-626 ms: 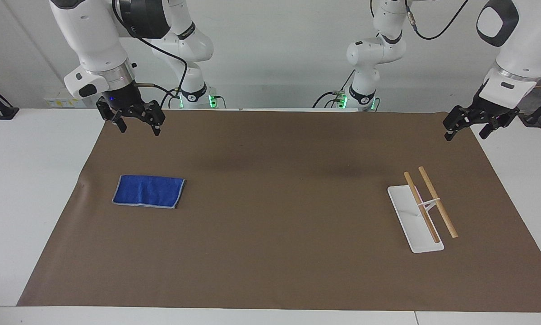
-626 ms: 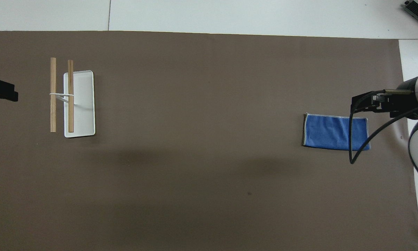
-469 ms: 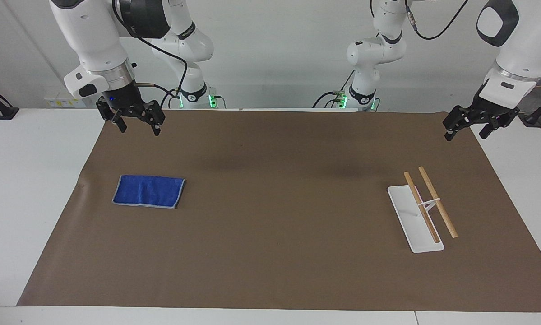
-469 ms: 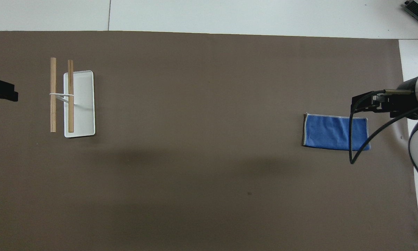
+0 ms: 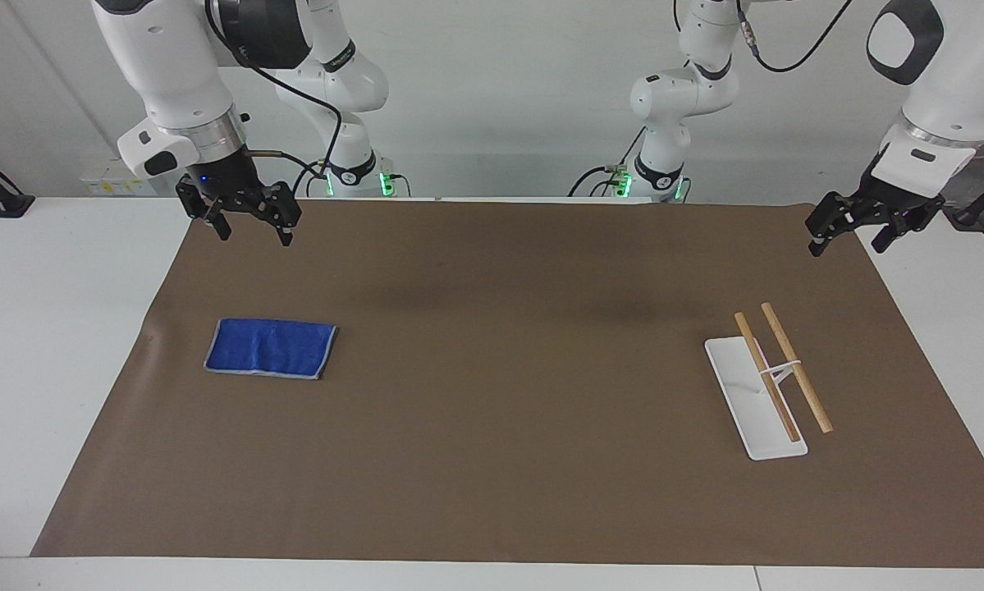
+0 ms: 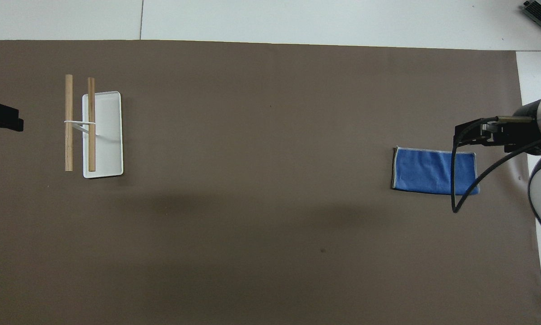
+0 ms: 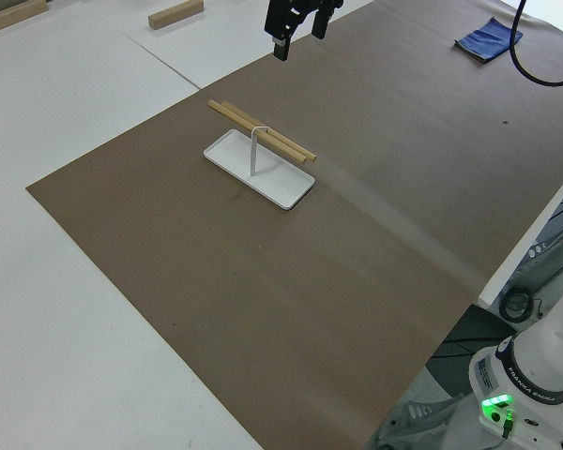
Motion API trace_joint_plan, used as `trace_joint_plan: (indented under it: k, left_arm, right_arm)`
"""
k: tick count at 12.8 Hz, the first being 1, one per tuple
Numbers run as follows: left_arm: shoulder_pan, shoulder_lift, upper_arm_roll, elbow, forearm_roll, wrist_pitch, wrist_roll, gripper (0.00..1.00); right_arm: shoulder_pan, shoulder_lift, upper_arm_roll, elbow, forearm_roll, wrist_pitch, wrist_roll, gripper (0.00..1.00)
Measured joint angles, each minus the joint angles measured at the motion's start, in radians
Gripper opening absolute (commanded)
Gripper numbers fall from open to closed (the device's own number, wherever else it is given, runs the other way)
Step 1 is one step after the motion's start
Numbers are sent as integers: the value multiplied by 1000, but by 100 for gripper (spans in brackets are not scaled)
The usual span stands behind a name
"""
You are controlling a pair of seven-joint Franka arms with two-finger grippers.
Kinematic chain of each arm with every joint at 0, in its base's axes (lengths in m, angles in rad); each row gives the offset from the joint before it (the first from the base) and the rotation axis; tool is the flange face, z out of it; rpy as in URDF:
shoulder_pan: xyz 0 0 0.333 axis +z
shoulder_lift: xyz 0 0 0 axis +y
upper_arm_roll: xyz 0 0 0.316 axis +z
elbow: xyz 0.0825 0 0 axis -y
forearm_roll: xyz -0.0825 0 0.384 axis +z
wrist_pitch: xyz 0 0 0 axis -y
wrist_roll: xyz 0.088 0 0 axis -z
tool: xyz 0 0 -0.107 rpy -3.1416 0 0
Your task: Right arm passes towel to left arm to hang
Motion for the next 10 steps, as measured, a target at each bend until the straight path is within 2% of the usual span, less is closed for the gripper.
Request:
trace_joint_plan:
  k: [2, 4, 10]
  left_arm:
    - [0, 0, 0, 0, 0, 0, 0, 100]
    - [0, 0, 0, 0, 0, 0, 0, 100]
    - [0, 0, 0, 0, 0, 0, 0, 100]
  right_arm:
    - [-1, 0, 0, -7, 0, 5, -5, 100]
    - [-10, -2, -3, -36, 0, 63, -40, 100]
    - [-87, 0, -9, -262, 0, 346, -117, 100]
